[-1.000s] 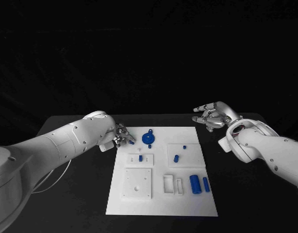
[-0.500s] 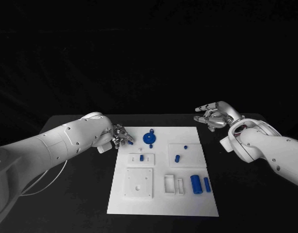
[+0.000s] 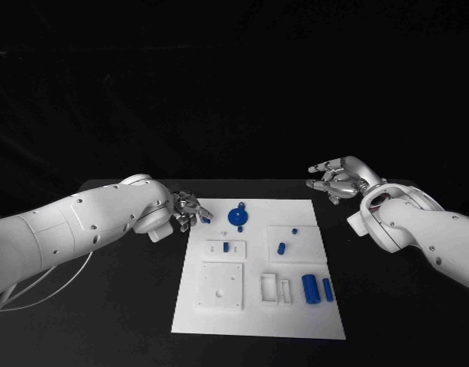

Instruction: Assemble the parts on the task board

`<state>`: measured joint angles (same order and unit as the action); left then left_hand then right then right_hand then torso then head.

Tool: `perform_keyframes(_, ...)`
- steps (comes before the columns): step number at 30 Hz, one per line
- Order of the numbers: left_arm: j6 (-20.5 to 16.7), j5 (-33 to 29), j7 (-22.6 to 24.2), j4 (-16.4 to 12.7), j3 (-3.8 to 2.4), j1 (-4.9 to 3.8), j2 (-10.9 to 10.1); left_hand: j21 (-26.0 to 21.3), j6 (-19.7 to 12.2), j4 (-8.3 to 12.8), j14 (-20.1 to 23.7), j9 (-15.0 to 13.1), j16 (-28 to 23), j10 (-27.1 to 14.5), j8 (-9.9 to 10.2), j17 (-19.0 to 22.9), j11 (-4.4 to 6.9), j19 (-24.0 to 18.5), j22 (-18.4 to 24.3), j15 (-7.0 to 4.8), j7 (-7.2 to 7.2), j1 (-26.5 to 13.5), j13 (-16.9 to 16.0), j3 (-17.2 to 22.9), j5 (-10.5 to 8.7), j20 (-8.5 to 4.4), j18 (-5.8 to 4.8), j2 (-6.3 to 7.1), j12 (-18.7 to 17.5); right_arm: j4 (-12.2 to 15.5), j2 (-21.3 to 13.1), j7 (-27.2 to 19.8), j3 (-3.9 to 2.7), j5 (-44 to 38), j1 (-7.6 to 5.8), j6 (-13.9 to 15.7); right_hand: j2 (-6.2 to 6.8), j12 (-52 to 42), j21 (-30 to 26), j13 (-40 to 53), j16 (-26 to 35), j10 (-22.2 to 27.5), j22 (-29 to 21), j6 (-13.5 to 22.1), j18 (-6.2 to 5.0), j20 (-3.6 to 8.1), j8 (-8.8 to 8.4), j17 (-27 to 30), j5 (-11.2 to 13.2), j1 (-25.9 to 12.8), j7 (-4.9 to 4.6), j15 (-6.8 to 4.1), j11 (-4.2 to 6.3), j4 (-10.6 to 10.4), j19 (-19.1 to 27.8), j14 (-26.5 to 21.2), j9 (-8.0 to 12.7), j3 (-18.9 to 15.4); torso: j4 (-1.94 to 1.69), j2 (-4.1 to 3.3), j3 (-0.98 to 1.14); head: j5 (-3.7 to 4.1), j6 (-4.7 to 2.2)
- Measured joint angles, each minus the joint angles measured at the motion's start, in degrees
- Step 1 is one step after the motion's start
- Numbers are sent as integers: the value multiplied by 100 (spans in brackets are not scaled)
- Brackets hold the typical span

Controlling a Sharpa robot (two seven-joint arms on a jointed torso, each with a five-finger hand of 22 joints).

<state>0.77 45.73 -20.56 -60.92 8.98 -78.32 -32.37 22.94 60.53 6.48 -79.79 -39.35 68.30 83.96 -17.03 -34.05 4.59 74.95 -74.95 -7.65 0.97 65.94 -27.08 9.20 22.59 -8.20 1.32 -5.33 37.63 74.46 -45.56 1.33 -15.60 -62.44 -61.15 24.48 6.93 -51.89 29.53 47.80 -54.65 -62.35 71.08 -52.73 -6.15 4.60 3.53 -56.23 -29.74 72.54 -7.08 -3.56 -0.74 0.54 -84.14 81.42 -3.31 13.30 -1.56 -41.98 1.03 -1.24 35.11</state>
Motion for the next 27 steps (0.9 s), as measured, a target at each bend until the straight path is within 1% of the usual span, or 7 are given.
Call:
perform_keyframes(5, -182, -29, -104, -419, 29, -9, -180, 42, 0, 26, -53, 0, 0, 10, -90, -142, 10, 0, 1, -13, 0, -53, -4, 94, 77, 0, 0, 53, 0, -4, -7, 2, -1, 3, 0, 0, 0, 0, 0, 0, 0, 0, 0, 0, 0, 0, 0, 0, -31, 0, 0, 0, 0, 0, 0, 0, 0, 0, -18, 18, -8, 3, 24)
perform_keyframes(9, -323, -22, -191, -686, 73, -10, -265, 44, 0, 8, -109, 0, 0, -3, -160, -273, 42, 52, 1, -15, 0, -76, -8, 136, 244, -11, -1, 76, 30, -6, -14, 4, -1, 5, 0, 0, 0, 0, 0, 0, 0, 0, 0, 0, 0, 0, 0, 1, -41, 0, 0, 0, 0, 0, 0, 0, 0, 0, -29, 25, -10, -5, 36)
perform_keyframes(13, -482, 54, -272, -896, 188, -11, -336, 69, 0, 11, -109, 0, -25, -3, -168, -325, 42, 51, 1, -15, 0, -123, 3, 177, 253, -11, 0, 76, 31, -6, -18, 5, -1, 7, 0, -1, 0, 0, 0, -1, 0, 0, 0, 0, 0, 0, 0, 1, -44, 0, 0, 0, 0, 0, 0, 0, 0, 0, -29, 26, -9, -29, 49)
perform_keyframes(17, -685, 229, -331, -1066, 341, -5, -377, 69, 0, 15, -109, 0, -41, -3, -170, -329, 42, 51, 2, -14, 0, -140, 19, 189, 253, -11, 0, 93, 31, -6, -26, 7, -1, 9, 0, -1, 0, 0, 0, -1, 0, 0, -5, 0, 0, 0, 0, 1, -44, 0, 0, 0, 0, -31, 0, 0, 0, 0, -24, 25, -5, -38, 50)
perform_keyframes(18, -727, 269, -340, -1093, 366, 2, -379, 69, 0, 16, -109, 0, -41, -3, -171, -329, 42, 51, 2, -15, 0, -149, 19, 190, 253, -11, 0, 102, 31, -6, -27, 7, 0, 10, 0, -1, 0, 0, 0, -1, 0, 0, -7, 0, 0, 0, 0, 1, -44, 0, 0, 0, 0, -31, 0, 0, 0, 0, -23, 24, -5, -39, 50)
perform_keyframes(22, -885, 419, -368, -1171, 435, 56, -378, 68, 1, 64, -128, -5, -67, -3, -140, -329, 42, 51, 2, -33, 1, -174, 30, 238, 253, -11, -1, 127, 30, -5, -32, 8, 1, 11, 1, -1, 0, 0, 0, -1, 0, 0, -7, 0, 0, 0, 0, 1, -44, 0, 0, 0, 0, -31, 0, 0, 0, 0, -15, 18, -3, -44, 51)
perform_keyframes(27, -1040, 595, -377, -1252, 474, 153, -375, 67, 1, 87, -128, -11, -67, -3, -122, -349, 42, 51, 2, -33, 1, -181, 30, 261, 287, -11, 0, 134, 53, -3, -36, 9, 0, 13, 2, -2, 0, 0, 0, -1, 0, 0, -7, 0, 0, 0, 0, 1, -44, 0, 0, 0, 0, -31, 0, 0, 0, 0, -11, 17, -1, -40, 58)
